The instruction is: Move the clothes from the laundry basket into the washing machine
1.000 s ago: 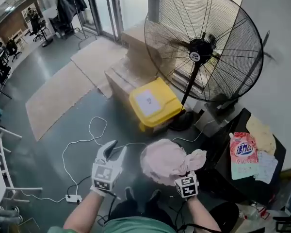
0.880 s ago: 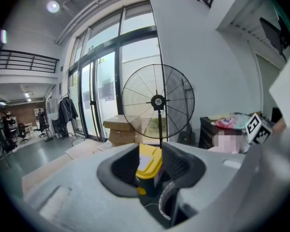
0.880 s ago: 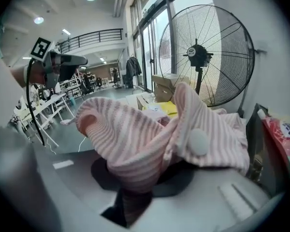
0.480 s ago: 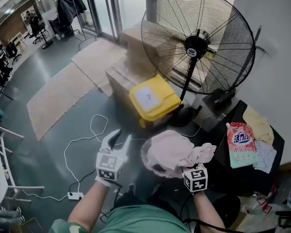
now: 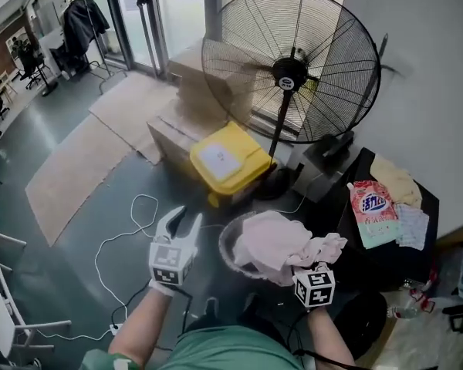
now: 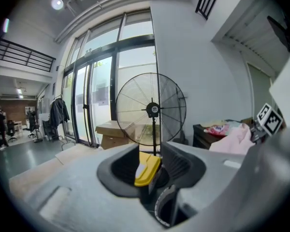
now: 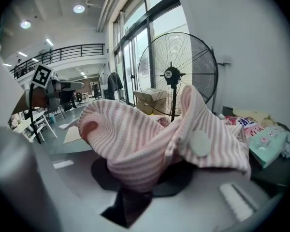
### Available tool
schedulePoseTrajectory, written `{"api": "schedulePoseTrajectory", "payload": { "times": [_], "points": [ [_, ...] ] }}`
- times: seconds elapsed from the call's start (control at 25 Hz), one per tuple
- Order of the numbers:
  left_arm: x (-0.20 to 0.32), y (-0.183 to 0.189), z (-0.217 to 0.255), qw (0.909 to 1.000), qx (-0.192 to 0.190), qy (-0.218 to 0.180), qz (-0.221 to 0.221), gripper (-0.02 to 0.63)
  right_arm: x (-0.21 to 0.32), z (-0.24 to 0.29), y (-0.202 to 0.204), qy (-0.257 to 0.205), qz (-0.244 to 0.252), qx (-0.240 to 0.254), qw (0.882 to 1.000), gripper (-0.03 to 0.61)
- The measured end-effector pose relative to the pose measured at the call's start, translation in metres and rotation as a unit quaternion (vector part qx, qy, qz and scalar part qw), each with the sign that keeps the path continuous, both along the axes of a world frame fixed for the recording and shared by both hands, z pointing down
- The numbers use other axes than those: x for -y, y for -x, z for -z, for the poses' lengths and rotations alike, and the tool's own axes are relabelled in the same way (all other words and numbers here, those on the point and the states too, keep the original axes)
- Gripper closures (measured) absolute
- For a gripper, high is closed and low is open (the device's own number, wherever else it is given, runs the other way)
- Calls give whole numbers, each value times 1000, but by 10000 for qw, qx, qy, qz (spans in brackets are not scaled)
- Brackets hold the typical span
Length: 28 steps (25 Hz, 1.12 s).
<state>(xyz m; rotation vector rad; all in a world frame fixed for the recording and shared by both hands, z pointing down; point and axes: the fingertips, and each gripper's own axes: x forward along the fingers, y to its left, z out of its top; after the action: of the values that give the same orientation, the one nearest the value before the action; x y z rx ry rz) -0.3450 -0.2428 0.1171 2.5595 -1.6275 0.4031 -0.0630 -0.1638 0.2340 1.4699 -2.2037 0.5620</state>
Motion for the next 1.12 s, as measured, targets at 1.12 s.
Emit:
{"api": "schedulePoseTrajectory", "payload": {
  "times": [1.12],
  "points": [
    [-51,-173,-20,9611,-164,116,-2756,472,-218,22,-134,-257,-3524,-149,9354,488]
  ]
}}
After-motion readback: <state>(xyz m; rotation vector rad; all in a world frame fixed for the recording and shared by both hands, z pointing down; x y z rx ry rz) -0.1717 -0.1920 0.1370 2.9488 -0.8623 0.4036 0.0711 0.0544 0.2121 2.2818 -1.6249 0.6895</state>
